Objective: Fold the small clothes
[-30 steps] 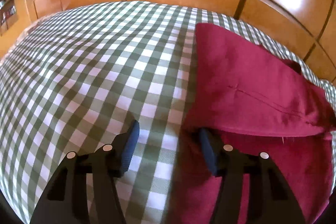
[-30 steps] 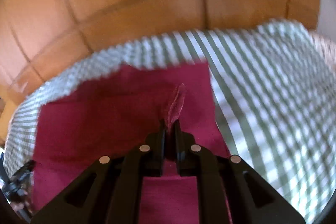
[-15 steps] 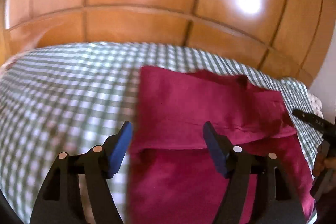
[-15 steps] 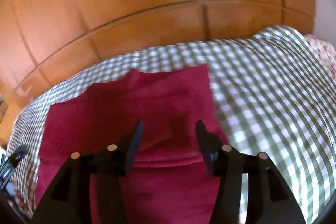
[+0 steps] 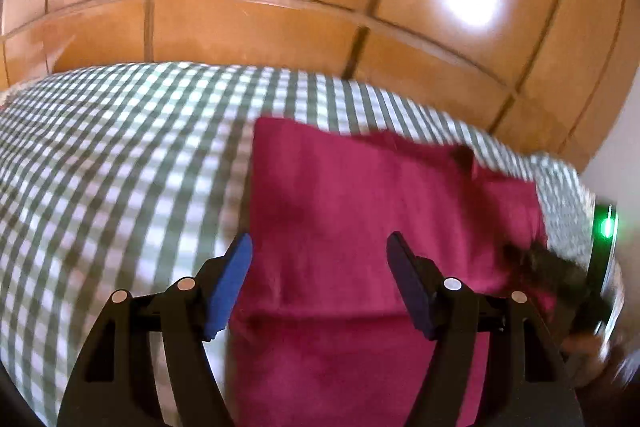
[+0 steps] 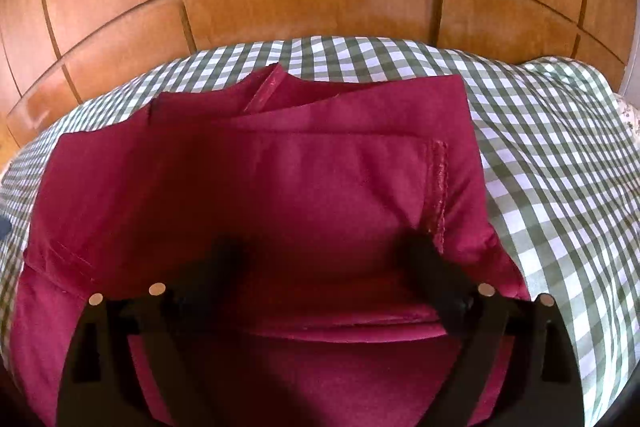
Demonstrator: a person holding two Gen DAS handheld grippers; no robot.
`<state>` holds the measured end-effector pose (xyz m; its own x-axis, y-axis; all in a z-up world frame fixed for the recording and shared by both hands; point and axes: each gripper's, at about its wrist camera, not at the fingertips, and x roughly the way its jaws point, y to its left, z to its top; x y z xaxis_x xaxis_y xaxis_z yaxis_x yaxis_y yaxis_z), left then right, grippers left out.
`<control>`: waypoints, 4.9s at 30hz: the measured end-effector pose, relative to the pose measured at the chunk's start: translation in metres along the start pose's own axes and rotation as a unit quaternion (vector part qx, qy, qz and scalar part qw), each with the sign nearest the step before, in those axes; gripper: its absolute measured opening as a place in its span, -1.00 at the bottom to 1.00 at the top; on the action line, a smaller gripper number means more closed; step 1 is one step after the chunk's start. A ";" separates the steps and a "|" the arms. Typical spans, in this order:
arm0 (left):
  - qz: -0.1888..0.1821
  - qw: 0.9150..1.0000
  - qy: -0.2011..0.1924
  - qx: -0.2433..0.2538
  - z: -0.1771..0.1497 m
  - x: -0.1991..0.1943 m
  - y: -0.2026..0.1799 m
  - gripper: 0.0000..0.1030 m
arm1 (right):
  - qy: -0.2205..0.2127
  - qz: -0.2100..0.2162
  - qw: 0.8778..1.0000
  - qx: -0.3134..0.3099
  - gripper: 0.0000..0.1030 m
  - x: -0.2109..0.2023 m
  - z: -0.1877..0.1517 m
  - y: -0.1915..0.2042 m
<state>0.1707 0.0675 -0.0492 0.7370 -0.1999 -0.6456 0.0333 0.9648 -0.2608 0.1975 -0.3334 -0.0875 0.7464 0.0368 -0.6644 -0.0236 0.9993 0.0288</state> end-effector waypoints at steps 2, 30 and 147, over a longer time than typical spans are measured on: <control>0.015 0.999 0.014 -0.027 0.017 0.015 0.011 0.34 | -0.001 0.001 1.000 0.001 0.78 0.000 0.000 0.000; 0.122 0.990 0.048 0.055 -0.007 0.056 -0.040 0.31 | -0.022 0.004 1.000 0.001 0.84 0.002 -0.001 0.002; -0.153 0.979 0.130 -0.047 -0.114 -0.100 0.013 -0.78 | 0.057 0.132 0.982 0.123 -0.67 -0.167 -0.121 -0.085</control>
<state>0.0201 0.0804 -0.0699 0.5061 -0.5244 -0.6847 0.1546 0.8362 -0.5262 -0.0053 -0.4243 -0.0694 0.6564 0.3083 -0.6886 -0.0344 0.9240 0.3809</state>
